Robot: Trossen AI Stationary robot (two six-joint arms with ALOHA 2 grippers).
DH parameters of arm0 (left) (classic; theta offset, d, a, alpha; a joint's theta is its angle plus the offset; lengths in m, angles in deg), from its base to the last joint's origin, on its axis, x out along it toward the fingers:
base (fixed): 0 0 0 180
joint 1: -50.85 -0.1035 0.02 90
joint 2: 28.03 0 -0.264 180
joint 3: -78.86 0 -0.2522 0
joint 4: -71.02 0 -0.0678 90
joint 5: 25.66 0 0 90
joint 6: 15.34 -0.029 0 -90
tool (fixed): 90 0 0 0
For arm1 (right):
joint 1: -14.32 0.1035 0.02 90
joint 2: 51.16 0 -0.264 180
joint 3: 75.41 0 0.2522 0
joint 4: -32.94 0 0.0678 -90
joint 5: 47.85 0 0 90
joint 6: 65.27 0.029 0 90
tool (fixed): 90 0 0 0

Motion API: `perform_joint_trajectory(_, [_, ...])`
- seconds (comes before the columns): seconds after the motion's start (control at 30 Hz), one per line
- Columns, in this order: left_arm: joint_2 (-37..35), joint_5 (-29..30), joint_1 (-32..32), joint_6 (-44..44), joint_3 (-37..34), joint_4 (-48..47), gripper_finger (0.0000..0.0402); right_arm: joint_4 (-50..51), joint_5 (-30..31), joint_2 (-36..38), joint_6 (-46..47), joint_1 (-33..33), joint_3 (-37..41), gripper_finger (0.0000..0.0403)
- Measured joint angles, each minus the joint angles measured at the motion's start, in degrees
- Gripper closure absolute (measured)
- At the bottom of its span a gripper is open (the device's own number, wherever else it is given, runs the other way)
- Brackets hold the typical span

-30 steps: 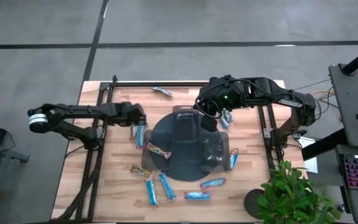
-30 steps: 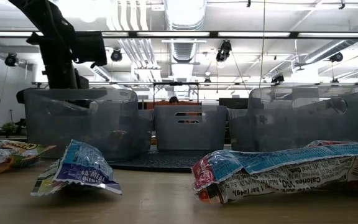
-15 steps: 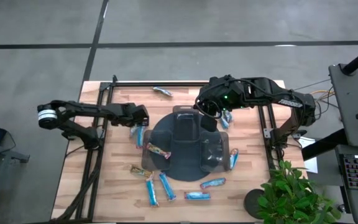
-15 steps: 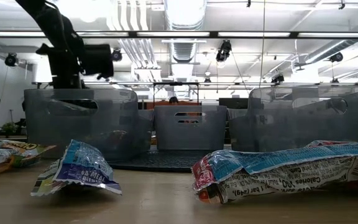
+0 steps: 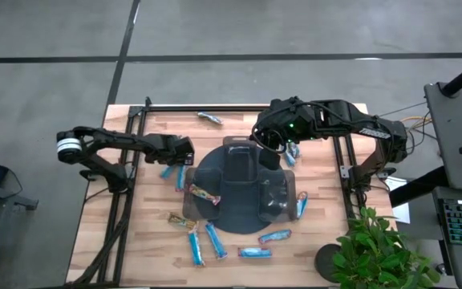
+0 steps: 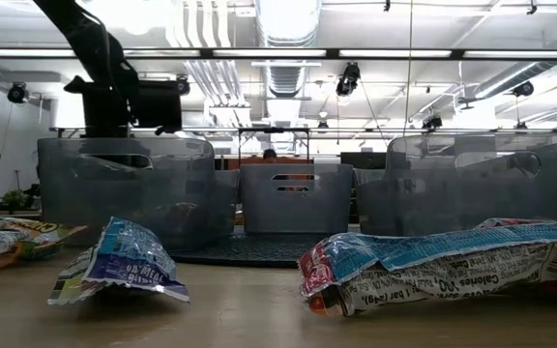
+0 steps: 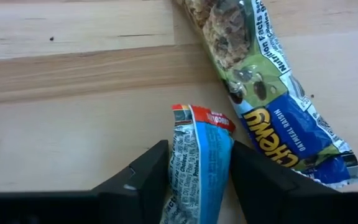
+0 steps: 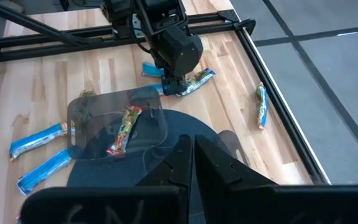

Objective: Pick and place Granola Bars by type
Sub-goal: Put the red granola bar into the bottom left black bin

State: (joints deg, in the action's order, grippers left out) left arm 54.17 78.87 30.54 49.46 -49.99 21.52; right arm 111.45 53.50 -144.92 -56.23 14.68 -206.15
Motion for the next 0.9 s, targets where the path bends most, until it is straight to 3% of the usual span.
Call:
perform_joint_trajectory(0.3, [-0.4, -2.0, -0.1, -2.7, 0.5, -1.4, 0.0333, 0.0, 0.8, 0.0, 0.0, 0.0, 0.0, 0.0394])
perform_joint_trajectory(0.9, [-5.9, -0.1, -1.1, -10.6, 10.3, -15.9, 0.034, 0.5, 0.8, 0.0, 0.0, 0.0, 0.0, 0.0394])
